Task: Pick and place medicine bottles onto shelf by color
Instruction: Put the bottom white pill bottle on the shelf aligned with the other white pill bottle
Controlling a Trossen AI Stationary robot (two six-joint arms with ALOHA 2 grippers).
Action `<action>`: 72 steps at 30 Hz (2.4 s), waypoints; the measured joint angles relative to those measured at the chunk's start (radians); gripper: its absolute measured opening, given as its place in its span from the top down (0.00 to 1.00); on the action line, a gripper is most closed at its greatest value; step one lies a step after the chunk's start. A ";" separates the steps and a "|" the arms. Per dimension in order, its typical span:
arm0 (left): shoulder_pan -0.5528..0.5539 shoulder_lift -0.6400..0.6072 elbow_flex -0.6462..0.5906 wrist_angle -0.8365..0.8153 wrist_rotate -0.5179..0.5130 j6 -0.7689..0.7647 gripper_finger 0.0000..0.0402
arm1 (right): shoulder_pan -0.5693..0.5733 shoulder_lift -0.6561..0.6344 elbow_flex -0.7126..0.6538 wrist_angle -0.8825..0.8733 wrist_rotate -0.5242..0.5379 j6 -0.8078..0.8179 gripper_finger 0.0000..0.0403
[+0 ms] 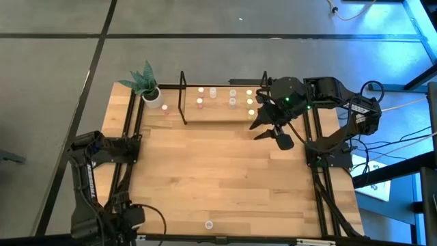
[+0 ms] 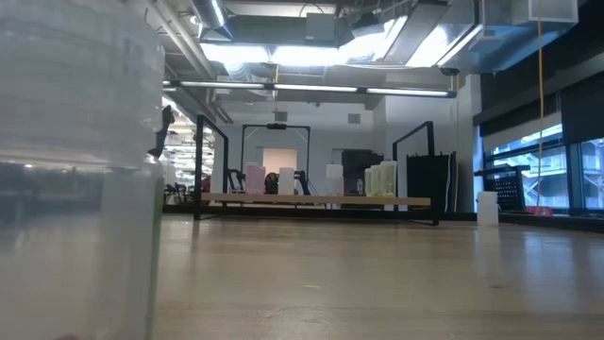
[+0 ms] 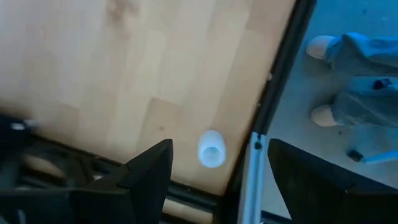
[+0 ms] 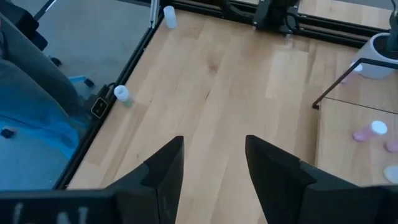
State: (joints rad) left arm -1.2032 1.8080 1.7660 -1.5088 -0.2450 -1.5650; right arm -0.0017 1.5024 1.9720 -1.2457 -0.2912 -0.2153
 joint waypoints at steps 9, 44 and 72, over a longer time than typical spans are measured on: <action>-0.039 0.000 -0.167 0.178 0.000 -0.050 0.36 | 0.000 0.000 0.000 -0.001 0.000 -0.002 0.57; -0.061 0.000 -0.565 0.620 0.106 -0.001 0.36 | 0.000 0.001 0.000 0.000 0.001 0.002 0.57; -0.064 0.000 -0.565 0.695 0.141 -0.004 0.36 | 0.000 0.001 0.000 0.015 0.001 0.002 0.57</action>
State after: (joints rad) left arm -1.2676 1.8076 1.2013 -0.8139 -0.1036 -1.5688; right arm -0.0016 1.5032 1.9724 -1.2308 -0.2897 -0.2134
